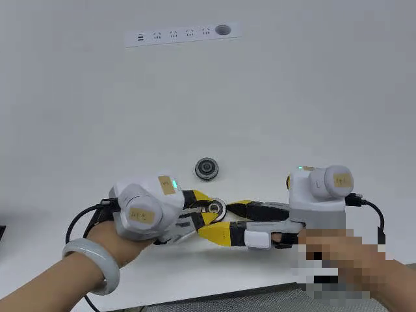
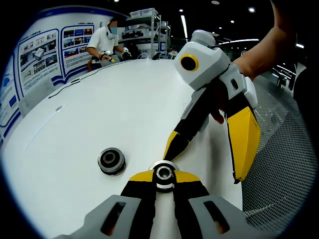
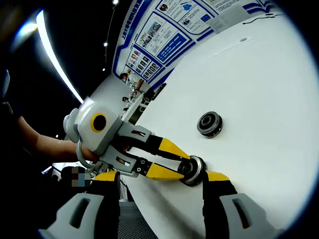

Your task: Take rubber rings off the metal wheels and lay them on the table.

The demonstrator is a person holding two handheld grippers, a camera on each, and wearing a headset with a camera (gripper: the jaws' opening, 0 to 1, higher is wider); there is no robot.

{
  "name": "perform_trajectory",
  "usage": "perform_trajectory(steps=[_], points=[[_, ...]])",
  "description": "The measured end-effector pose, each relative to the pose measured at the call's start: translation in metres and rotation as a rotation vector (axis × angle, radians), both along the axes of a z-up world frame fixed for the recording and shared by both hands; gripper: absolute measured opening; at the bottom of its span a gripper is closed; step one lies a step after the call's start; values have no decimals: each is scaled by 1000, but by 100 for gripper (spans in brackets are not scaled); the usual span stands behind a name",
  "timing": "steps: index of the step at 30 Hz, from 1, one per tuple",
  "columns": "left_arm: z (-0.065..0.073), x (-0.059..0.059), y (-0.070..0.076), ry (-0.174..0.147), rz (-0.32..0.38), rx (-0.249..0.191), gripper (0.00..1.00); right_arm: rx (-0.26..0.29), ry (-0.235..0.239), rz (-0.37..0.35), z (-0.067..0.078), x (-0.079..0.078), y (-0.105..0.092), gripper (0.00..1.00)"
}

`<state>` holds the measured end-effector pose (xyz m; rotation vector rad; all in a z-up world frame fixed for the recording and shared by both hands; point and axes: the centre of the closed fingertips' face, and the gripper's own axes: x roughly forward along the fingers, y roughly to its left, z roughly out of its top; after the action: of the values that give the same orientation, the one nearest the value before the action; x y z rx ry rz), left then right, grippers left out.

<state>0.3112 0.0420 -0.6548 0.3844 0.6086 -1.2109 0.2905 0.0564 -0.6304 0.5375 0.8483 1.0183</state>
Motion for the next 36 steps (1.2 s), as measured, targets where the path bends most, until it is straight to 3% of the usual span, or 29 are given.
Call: perform_trajectory(steps=[14, 19, 31, 36], points=[[0, 0, 1, 1, 2, -2, 12, 6, 27, -13, 0, 1, -5, 63], [0, 0, 1, 1, 3, -4, 12, 7, 47, -33, -2, 5, -9, 56], [0, 0, 1, 1, 5, -6, 12, -67, 78, -74, -20, 14, -18, 29], [0, 0, 1, 1, 5, -7, 12, -76, 84, -83, -21, 15, -19, 25]])
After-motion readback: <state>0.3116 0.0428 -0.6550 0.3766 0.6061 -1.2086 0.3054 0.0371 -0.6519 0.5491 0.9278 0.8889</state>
